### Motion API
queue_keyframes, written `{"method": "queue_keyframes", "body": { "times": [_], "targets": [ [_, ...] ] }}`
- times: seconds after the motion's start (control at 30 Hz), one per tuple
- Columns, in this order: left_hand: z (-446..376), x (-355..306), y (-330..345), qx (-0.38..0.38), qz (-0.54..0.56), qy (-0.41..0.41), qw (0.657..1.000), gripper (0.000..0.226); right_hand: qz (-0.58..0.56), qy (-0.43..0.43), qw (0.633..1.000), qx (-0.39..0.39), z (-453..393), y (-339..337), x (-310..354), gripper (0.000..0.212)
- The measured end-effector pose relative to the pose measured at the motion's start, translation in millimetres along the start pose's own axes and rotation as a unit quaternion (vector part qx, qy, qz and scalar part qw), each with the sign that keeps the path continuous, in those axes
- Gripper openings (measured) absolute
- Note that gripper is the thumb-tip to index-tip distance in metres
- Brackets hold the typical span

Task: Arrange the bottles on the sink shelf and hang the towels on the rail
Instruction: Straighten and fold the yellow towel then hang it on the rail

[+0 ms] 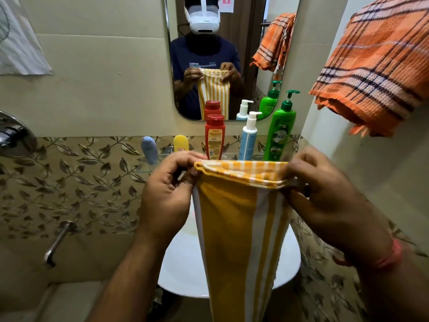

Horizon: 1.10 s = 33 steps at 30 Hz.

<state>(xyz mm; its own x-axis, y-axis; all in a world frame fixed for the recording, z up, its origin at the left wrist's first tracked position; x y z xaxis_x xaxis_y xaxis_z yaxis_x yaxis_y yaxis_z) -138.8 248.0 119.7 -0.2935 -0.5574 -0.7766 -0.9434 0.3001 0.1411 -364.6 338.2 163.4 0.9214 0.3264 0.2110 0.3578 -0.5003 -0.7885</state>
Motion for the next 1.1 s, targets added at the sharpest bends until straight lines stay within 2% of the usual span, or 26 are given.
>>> {"method": "queue_keyframes", "body": {
  "times": [0.13,0.2,0.27,0.3,0.33,0.4,0.43,0.47,0.5,0.53,0.57,0.6,0.67,0.73,0.77,0.83,0.9,0.93,1.03,1.07,1.1],
  "targets": [
    [-12.6,-3.3,-3.5,-0.048,0.015,0.004,0.999,0.018,-0.122,0.063,0.990,-0.016,-4.4,-6.0,-6.6,0.024],
    [-15.2,-6.2,-1.2,-0.043,-0.001,0.011,0.999,0.016,-0.194,0.083,0.977,0.041,-9.2,-7.6,-13.7,0.029],
    [-22.9,-12.7,6.1,-0.032,-0.009,0.010,0.999,0.018,-0.239,0.050,0.959,0.147,-23.3,-13.7,-17.3,0.032],
    [-33.2,-17.8,8.9,-0.039,0.014,0.008,0.999,0.019,-0.277,0.017,0.947,0.162,-34.8,-20.9,-17.6,0.034],
    [-45.6,-20.9,10.1,-0.046,0.065,0.001,0.997,0.022,-0.336,0.001,0.934,0.123,-45.5,-31.1,-21.9,0.039],
    [-72.2,-23.3,11.9,-0.011,0.197,-0.029,0.980,0.051,-0.486,0.011,0.874,0.006,-58.0,-40.5,-32.3,0.065],
    [-75.0,-19.5,15.1,0.036,0.220,-0.072,0.972,0.073,-0.537,0.050,0.842,0.004,-52.0,-27.3,-40.4,0.079],
    [-64.6,-10.7,18.0,0.088,0.205,-0.138,0.965,0.099,-0.539,0.127,0.832,0.014,-35.2,-5.4,-47.4,0.089],
    [-45.8,3.6,19.3,0.117,0.164,-0.220,0.954,0.121,-0.495,0.215,0.841,0.040,-12.0,21.8,-53.1,0.088],
    [-19.1,18.9,23.0,0.134,0.116,-0.298,0.938,0.135,-0.426,0.254,0.862,0.103,12.7,46.0,-48.0,0.079],
    [7.0,34.5,26.9,0.151,0.085,-0.347,0.922,0.134,-0.388,0.262,0.868,0.164,33.5,68.9,-43.3,0.064],
    [30.2,49.4,30.2,0.158,0.088,-0.377,0.909,0.125,-0.392,0.274,0.860,0.177,47.8,87.0,-41.8,0.052],
    [59.0,71.8,36.6,0.147,0.159,-0.402,0.889,0.092,-0.429,0.297,0.842,0.138,58.7,100.0,-41.0,0.047],
    [59.5,78.4,36.0,0.098,0.220,-0.395,0.887,0.051,-0.488,0.313,0.811,0.076,52.5,95.3,-36.2,0.047],
    [55.2,78.2,34.9,0.072,0.250,-0.393,0.882,0.048,-0.519,0.324,0.790,0.052,48.8,91.1,-34.2,0.046],
    [46.8,74.3,37.5,0.045,0.296,-0.389,0.872,0.052,-0.540,0.335,0.771,0.031,44.3,86.5,-30.4,0.042],
    [42.4,68.6,40.7,0.024,0.292,-0.383,0.876,0.042,-0.530,0.340,0.777,0.009,40.0,80.9,-29.2,0.034],
    [40.8,66.9,41.1,0.011,0.252,-0.378,0.891,0.045,-0.511,0.344,0.788,-0.001,38.2,78.4,-28.6,0.031],
    [37.3,60.8,39.0,-0.007,0.083,-0.356,0.931,0.081,-0.415,0.330,0.847,-0.033,35.9,67.1,-27.5,0.025],
    [37.8,61.9,36.9,-0.020,0.039,-0.358,0.933,0.087,-0.383,0.316,0.867,-0.039,35.2,62.5,-25.9,0.025],
    [38.7,64.1,34.8,-0.034,0.011,-0.364,0.931,0.083,-0.355,0.307,0.882,-0.042,34.3,59.3,-24.0,0.026]
  ]
}}
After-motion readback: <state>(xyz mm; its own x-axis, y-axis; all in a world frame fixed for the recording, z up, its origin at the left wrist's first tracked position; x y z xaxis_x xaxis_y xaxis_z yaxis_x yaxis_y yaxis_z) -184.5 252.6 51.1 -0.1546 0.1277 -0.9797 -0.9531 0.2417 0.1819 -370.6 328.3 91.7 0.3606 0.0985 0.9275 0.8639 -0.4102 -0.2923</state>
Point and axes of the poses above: each hand's wrist, its own z-axis away from the middle knuckle, its own y-axis out of the palm, x = y × z, the point moved 5 cm from there along -z, towards the middle knuckle, and after that the axes turned 13 degrees about z, right-handed, at the moved point
